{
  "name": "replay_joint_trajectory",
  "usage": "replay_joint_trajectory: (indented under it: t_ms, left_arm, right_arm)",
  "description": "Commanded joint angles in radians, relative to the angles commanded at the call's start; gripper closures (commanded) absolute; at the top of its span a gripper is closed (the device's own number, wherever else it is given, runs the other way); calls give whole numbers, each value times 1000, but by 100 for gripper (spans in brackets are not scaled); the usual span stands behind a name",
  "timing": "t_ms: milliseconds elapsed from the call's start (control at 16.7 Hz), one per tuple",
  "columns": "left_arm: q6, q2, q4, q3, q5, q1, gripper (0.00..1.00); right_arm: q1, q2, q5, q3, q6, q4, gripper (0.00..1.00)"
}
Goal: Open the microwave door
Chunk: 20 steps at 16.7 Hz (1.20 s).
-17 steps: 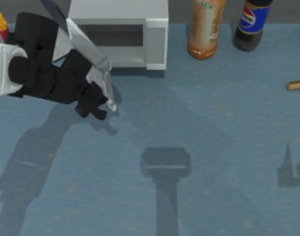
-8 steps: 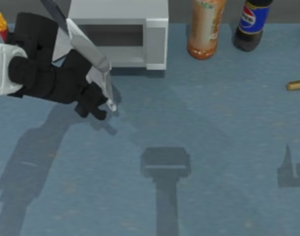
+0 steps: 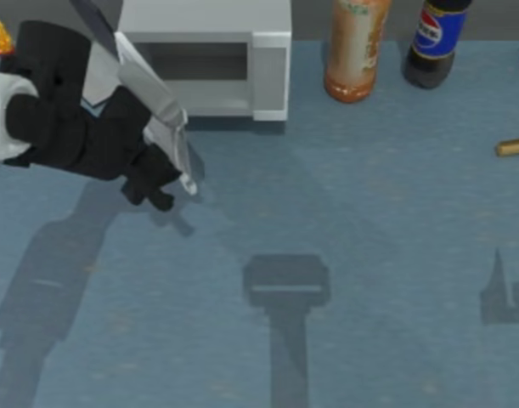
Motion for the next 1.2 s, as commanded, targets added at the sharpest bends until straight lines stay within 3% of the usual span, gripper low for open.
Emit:
replay_joint_trajectory:
  t_ms: [1200]
  left_arm:
    - [18, 1, -10, 1, 9, 9, 100]
  right_arm:
    - [0, 0, 0, 0, 0, 0, 0]
